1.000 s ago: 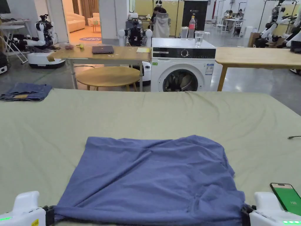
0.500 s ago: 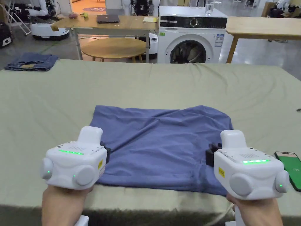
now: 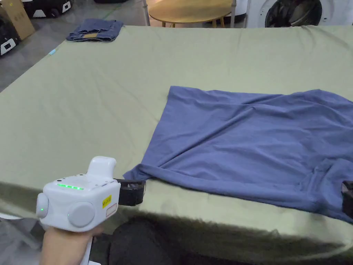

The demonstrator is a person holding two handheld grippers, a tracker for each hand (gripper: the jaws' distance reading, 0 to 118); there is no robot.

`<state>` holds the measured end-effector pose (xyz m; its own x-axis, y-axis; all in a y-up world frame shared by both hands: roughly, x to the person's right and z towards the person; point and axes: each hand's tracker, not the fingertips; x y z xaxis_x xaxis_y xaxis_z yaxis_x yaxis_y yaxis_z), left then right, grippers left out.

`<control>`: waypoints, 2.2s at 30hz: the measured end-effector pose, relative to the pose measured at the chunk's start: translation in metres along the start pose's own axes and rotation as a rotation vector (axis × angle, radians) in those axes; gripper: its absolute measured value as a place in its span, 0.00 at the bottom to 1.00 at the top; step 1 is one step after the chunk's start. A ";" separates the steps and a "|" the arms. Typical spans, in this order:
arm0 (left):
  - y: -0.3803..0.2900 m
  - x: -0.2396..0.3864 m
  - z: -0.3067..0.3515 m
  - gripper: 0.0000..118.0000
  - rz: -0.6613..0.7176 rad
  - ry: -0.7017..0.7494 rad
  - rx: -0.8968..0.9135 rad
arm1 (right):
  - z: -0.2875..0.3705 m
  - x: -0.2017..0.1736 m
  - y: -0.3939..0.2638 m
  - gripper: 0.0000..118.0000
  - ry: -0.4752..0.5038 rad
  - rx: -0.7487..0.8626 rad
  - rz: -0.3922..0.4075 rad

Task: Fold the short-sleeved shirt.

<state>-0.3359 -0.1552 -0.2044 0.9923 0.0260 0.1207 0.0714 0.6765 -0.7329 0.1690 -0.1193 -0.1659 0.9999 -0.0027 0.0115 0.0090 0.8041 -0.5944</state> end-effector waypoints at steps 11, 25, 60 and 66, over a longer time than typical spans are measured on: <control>0.028 0.019 -0.052 0.02 -0.052 -0.040 -0.027 | 0.005 0.041 -0.002 0.00 -0.090 -0.056 -0.023; 0.045 0.031 -0.028 0.00 -0.062 -0.021 0.005 | -0.005 0.080 -0.026 0.96 -0.076 -0.129 -0.011; 0.176 0.092 -0.062 0.87 -0.059 0.005 0.184 | -0.112 0.083 0.109 0.93 -0.039 0.018 -0.010; 0.110 0.148 -0.018 0.85 -0.076 0.012 0.315 | -0.047 0.011 0.072 0.91 -0.010 0.132 -0.001</control>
<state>-0.1790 -0.0908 -0.2792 0.9866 -0.0404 0.1582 0.1124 0.8707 -0.4788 0.1806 -0.0898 -0.2464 0.9998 0.0019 0.0199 0.0079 0.8753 -0.4835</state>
